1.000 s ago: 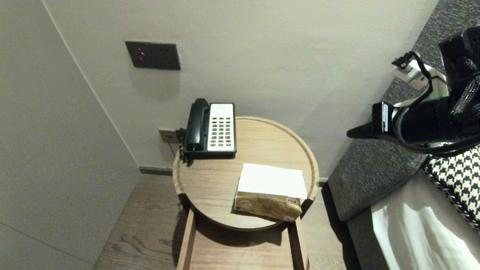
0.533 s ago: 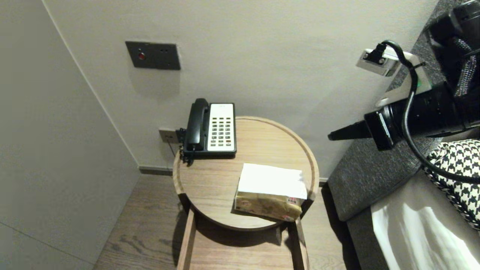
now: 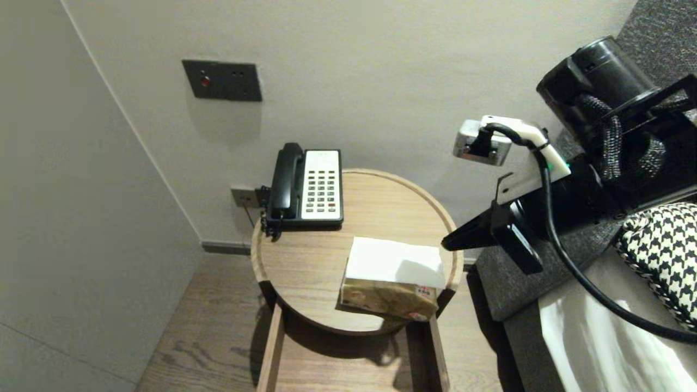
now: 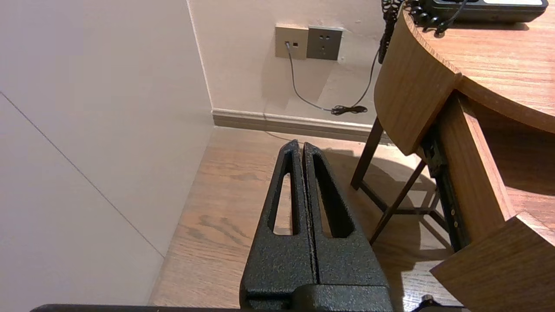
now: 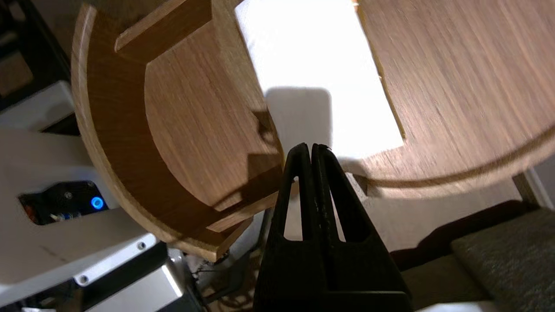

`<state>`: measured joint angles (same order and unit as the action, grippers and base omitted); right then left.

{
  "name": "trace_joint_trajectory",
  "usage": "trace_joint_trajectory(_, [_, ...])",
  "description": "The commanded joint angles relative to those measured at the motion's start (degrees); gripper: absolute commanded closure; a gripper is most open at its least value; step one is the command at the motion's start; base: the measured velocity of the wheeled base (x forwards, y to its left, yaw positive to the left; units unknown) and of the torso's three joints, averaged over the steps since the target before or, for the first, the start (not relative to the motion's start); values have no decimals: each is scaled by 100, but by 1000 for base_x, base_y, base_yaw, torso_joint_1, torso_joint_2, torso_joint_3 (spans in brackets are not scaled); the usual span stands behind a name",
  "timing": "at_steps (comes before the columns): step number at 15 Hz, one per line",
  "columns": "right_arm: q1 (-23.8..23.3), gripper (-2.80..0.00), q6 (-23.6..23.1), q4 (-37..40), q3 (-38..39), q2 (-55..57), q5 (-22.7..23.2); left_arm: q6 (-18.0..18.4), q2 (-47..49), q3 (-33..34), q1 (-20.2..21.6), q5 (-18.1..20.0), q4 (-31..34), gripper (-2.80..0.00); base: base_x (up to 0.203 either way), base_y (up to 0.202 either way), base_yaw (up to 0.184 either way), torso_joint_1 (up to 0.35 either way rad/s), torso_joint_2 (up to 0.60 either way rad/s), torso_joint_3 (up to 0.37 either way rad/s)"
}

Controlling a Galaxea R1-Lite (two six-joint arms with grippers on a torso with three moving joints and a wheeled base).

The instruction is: Put the tissue on the table in the drawer one by one

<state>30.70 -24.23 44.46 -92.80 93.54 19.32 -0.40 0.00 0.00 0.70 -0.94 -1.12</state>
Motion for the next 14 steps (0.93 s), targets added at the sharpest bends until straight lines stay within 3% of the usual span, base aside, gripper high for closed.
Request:
trace_joint_trajectory(1, [50, 0, -132, 28, -60, 290, 10, -4, -9, 0, 9, -3, -2, 0, 0, 0, 0, 0, 0, 0])
trace_joint_trajectory(2, [50, -280, -173, 20, -102, 366, 10, -4, -9, 0, 0, -3, -2, 0, 0, 0, 0, 0, 0, 0])
trace_joint_trajectory(5, [76, -280, -314, 44, -63, 393, 10, -4, -9, 0, 2, -3, -2, 0, 0, 0, 0, 0, 0, 0])
trace_joint_trajectory(7, [141, -280, -704, 86, 44, 424, 18, -4, -9, -11, 0, -3, -2, 0, 0, 0, 0, 0, 0, 0])
trace_joint_trajectory(10, [139, -280, -1650, 370, 115, 448, -24, -4, -9, 0, 3, -3, -2, 0, 0, 0, 0, 0, 0, 0])
trace_joint_trajectory(14, [124, -280, -2259, 338, 48, 627, -281, -4, -9, -5, 1, -3, -2, 0, 0, 0, 0, 0, 0, 0])
